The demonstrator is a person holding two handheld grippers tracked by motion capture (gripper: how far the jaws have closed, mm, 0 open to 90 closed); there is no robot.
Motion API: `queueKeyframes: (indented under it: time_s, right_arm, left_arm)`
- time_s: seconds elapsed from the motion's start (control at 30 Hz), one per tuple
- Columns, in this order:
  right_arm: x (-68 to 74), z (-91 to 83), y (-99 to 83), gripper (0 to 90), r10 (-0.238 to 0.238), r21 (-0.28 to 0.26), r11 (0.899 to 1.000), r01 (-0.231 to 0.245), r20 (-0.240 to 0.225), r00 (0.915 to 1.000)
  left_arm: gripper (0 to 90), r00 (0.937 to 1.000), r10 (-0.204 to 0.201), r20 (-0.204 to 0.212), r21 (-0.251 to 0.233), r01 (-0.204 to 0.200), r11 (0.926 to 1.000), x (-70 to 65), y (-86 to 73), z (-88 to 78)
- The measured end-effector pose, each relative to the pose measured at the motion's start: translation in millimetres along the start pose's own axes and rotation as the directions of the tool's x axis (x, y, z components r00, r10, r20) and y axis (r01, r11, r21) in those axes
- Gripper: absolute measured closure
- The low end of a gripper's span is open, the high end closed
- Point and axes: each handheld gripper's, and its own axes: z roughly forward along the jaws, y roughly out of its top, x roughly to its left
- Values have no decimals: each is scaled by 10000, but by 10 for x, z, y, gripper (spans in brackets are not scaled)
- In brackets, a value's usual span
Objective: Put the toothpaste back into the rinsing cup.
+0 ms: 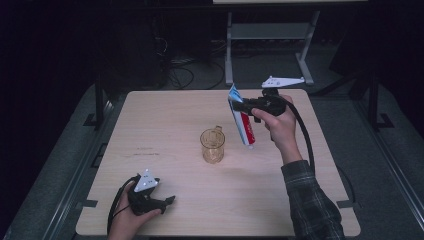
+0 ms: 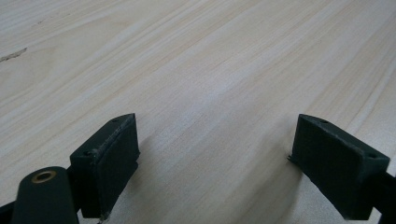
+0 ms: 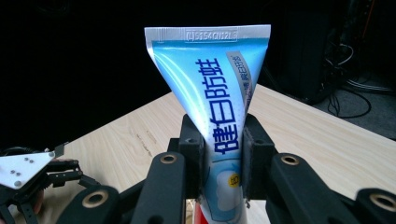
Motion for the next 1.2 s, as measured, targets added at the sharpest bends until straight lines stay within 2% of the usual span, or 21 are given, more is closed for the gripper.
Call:
queueKeyframes:
  time_s: [0.43,1.2]
  right_arm:
    - [68,194,160,737,-195,3,9998,195,-195,9996]
    - [241,596,403,738,-594,397,9973,618,-594,9965]
  left_arm:
    - [135,10000,24,34,-1,-24,10000,-7,-1,-1]
    - [135,9999,75,129,-9,-75,10000,-23,-3,-3]
